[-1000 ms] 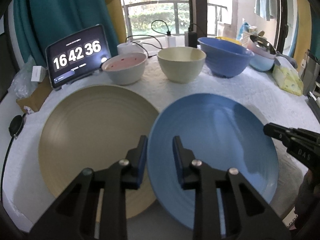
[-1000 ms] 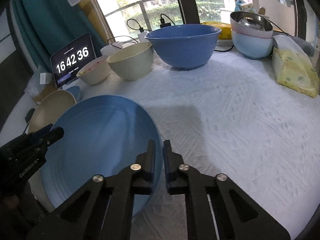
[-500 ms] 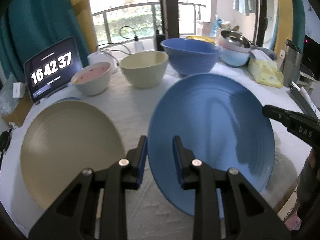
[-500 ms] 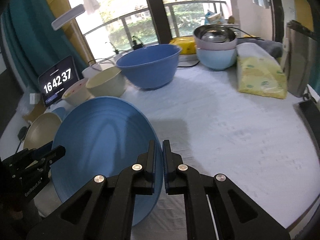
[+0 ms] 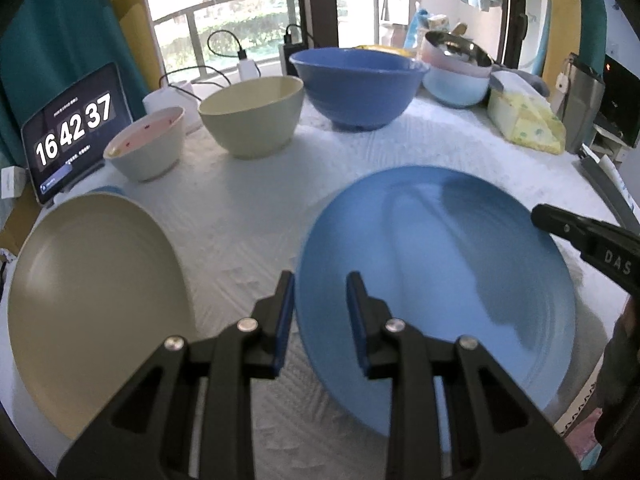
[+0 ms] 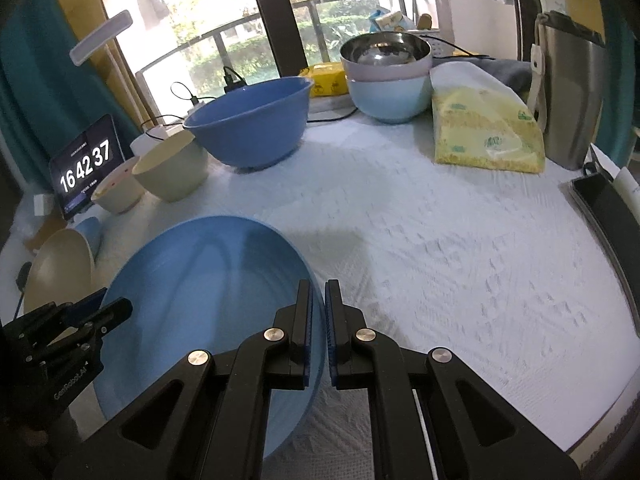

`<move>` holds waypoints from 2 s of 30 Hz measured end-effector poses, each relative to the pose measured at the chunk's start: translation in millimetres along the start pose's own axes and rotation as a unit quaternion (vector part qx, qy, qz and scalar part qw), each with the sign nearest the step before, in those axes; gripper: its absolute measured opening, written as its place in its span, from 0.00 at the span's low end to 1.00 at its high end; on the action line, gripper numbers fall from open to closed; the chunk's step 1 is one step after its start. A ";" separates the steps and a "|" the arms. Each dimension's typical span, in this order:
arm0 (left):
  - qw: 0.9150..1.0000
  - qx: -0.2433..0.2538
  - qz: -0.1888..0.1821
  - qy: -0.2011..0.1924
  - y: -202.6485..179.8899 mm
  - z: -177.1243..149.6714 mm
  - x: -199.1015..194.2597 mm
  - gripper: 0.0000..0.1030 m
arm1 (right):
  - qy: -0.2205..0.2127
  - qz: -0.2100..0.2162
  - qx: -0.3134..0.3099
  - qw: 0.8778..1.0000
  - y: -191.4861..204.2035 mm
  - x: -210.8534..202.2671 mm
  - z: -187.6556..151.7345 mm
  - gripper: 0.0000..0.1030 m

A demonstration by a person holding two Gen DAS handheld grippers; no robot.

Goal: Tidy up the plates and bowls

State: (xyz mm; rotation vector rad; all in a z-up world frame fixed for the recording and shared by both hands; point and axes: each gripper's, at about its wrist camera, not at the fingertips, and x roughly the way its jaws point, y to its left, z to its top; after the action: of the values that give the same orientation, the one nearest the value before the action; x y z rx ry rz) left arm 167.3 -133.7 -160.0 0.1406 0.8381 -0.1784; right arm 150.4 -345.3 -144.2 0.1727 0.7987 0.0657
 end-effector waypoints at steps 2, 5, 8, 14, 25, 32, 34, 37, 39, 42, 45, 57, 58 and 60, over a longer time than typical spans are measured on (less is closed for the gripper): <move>1.000 -0.001 0.000 0.006 1.0 -0.5 3.0 0.27 | -0.002 -0.002 -0.002 1.000 0.9 -0.2 0.1 0.07; 1.000 -0.003 -0.006 0.002 2.5 -1.0 0.7 0.30 | -0.005 -0.008 -0.004 1.000 2.0 -0.6 2.7 0.07; 1.000 -0.008 -0.007 -0.007 5.1 -0.6 -5.0 0.39 | -0.013 -0.015 -0.002 1.000 -1.4 -4.5 6.8 0.07; 0.999 -0.031 -0.016 -0.035 17.5 2.8 -23.4 0.46 | -0.029 -0.028 -0.005 0.999 -1.2 -16.0 13.9 0.07; 0.995 -0.046 -0.011 -0.086 39.2 1.7 -55.1 0.46 | -0.036 -0.019 -0.031 0.999 29.6 -25.8 19.2 0.08; 0.992 -0.067 -0.008 -0.108 61.8 -2.8 -68.1 0.46 | -0.036 -0.015 -0.051 0.998 52.6 -28.5 22.3 0.08; 0.991 -0.072 -0.007 -0.112 69.0 -4.8 -71.4 0.46 | -0.036 -0.014 -0.058 0.998 60.4 -29.0 22.4 0.08; 0.990 -0.080 -0.006 -0.119 77.9 -7.4 -75.8 0.46 | -0.035 -0.013 -0.066 0.997 70.0 -28.6 22.2 0.08; 0.989 -0.083 -0.005 -0.125 82.6 -8.8 -79.1 0.46 | -0.033 -0.012 -0.071 0.997 76.6 -27.9 22.1 0.09; 0.987 -0.090 -0.004 -0.134 91.3 -11.2 -84.3 0.46 | -0.032 -0.010 -0.078 0.996 85.4 -26.9 21.7 0.09; 0.985 -0.099 0.001 -0.140 101.2 -12.4 -88.3 0.47 | -0.029 -0.008 -0.086 0.996 94.3 -25.3 22.3 0.09; 0.976 -0.133 0.048 -0.164 149.3 -23.8 -98.3 0.47 | -0.021 0.004 -0.121 0.992 136.5 -16.8 22.6 0.09; 0.976 -0.135 0.051 -0.165 153.1 -24.6 -98.7 0.47 | -0.019 0.006 -0.124 0.992 141.1 -15.1 22.5 0.10; 0.974 -0.142 0.058 -0.168 162.2 -26.7 -99.9 0.47 | -0.017 0.009 -0.129 0.991 147.9 -12.5 22.7 0.10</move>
State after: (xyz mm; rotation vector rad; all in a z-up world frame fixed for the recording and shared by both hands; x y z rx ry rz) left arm 116.9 40.0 -94.2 -0.1080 0.5072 0.0293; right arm 159.0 -204.3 -93.4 -0.0638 0.7467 0.1814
